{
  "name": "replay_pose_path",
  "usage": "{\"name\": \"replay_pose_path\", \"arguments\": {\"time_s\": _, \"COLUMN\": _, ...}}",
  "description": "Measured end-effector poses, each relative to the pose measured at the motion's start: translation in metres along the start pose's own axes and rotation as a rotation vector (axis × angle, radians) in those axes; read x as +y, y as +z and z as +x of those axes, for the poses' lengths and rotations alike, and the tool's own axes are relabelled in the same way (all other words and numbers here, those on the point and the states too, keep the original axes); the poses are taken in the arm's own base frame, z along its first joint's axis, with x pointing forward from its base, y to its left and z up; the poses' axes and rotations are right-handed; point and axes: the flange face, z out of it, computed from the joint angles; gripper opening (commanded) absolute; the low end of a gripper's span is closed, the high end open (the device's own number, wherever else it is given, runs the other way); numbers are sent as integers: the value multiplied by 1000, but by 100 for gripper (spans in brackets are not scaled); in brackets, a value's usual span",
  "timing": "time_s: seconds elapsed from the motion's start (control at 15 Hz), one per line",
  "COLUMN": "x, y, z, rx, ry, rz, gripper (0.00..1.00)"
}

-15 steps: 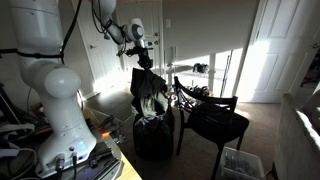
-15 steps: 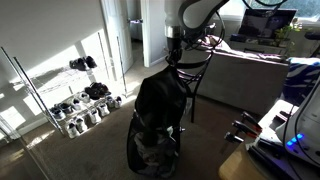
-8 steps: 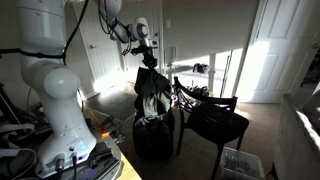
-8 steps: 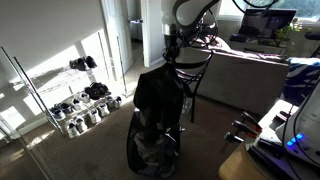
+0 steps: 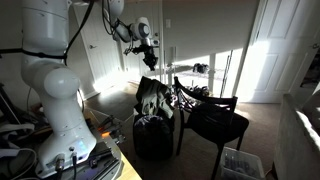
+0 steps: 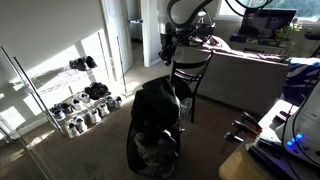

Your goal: Remove the hoodie from the black chair and put it inside the black hamper

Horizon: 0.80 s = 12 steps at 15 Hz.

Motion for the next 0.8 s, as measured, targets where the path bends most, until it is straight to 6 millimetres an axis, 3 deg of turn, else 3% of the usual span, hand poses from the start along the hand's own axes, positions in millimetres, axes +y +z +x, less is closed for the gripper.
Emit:
{"name": "replay_pose_path", "arguments": {"time_s": 0.47, "x": -2, "y": -11, "z": 9, "rx": 18, "ry": -49, "rz": 43, "gripper": 96}}
{"name": "replay_pose_path", "arguments": {"time_s": 0.6, "x": -5, "y": -11, "z": 10, "rx": 17, "ry": -93, "rz": 74, "gripper": 100}}
{"name": "replay_pose_path", "arguments": {"time_s": 0.67, "x": -7, "y": -11, "z": 10, "rx": 16, "ry": -115, "rz": 91, "gripper": 90}}
{"name": "replay_pose_path", "arguments": {"time_s": 0.8, "x": -10, "y": -12, "z": 11, "rx": 16, "ry": -155, "rz": 114, "gripper": 100}}
